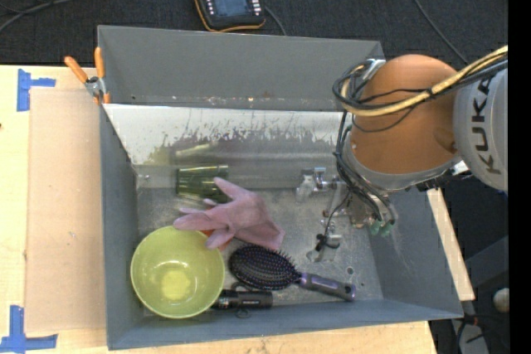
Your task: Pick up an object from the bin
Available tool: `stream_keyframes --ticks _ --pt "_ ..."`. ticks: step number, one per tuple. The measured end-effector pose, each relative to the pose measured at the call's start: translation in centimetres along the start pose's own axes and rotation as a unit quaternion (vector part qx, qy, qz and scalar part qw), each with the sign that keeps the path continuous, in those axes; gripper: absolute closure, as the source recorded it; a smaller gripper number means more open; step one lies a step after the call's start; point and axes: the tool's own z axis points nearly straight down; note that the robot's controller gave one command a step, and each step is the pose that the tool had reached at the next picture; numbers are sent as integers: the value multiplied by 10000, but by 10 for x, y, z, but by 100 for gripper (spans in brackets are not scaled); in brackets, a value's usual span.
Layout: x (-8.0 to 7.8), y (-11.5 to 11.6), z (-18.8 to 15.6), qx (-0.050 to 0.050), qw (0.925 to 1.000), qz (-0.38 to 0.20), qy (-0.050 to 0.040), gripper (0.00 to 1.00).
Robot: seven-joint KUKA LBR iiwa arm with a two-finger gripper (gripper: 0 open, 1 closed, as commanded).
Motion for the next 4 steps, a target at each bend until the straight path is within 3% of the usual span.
stream_keyframes --ticks 1,2,3,4 --pt "0 0 0 0 10000 0 0 0" --pt "21 3 31 -4 10000 59 32 0" --pt "36 1 40 -2 9999 -158 -3 0" --pt "32 11 57 -1 9999 -149 -20 0"
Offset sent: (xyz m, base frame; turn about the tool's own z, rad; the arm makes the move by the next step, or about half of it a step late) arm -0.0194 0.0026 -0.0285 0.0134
